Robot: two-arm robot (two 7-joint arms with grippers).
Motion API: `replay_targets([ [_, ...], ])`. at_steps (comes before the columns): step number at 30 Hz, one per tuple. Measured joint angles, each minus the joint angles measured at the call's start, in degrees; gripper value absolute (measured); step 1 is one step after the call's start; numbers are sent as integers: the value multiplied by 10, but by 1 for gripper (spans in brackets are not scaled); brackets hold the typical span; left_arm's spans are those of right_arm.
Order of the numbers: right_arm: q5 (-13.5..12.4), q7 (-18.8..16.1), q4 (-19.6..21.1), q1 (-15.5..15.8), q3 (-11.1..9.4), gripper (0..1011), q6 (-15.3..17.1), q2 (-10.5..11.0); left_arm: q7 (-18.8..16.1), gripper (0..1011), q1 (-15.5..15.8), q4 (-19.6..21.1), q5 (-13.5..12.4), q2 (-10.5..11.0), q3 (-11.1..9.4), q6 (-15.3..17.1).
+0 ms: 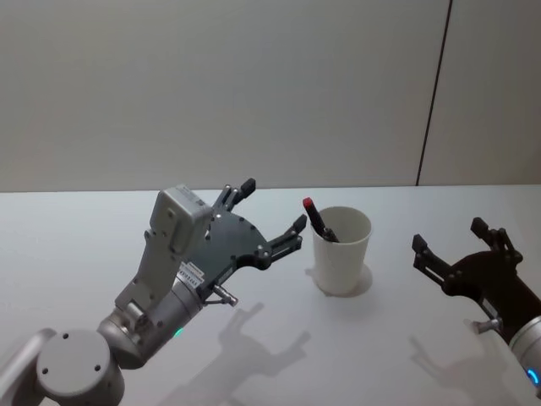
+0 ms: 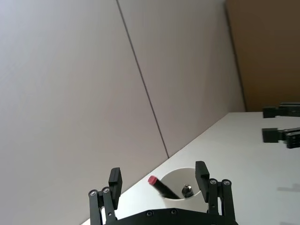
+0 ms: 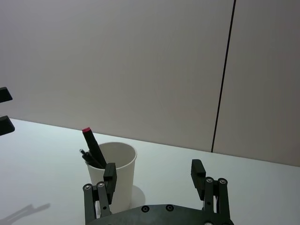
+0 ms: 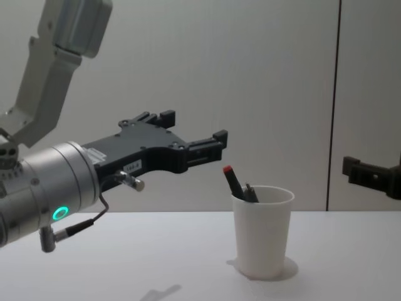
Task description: Place the pen into the pen holder.
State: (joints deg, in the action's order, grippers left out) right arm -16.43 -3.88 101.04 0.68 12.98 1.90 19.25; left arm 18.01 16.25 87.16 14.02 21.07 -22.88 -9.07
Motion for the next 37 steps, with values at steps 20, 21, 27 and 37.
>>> replay_targets([
  [20,0,1,2,2,0,1001,1,1,-150,1000,-23,52,-22,7,-28,85],
  [21,0,1,2,2,0,1001,1,1,-154,1000,-24,53,-23,8,-28,87],
  [27,0,1,2,2,0,1002,0,1,-172,1000,-27,60,-25,8,-32,97],
  [37,0,1,2,2,0,1001,0,1,-174,1000,-27,61,-26,8,-32,99],
])
